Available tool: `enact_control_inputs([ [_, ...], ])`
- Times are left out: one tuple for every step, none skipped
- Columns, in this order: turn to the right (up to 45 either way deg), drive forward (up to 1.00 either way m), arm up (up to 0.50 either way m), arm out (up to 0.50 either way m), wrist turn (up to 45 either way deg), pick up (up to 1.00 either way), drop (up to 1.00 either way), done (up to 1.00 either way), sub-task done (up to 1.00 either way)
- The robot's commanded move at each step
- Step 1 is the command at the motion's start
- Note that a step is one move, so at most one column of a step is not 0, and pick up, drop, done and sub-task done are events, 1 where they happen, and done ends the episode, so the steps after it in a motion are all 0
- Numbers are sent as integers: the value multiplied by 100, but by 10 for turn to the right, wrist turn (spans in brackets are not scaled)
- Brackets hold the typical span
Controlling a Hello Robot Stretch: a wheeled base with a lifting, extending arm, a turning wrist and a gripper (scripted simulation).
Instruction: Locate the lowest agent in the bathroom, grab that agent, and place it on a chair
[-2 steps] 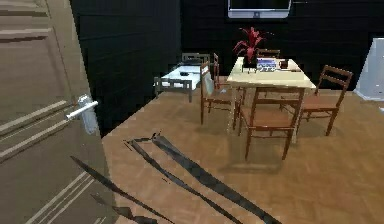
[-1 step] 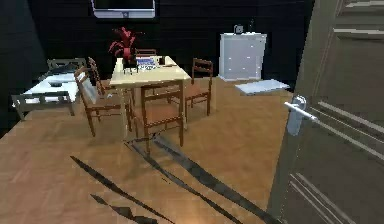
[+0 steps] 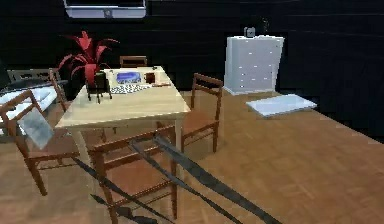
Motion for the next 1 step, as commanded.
enact_control_inputs([
  [90,0,0,0,0,0,0,0,0],
])
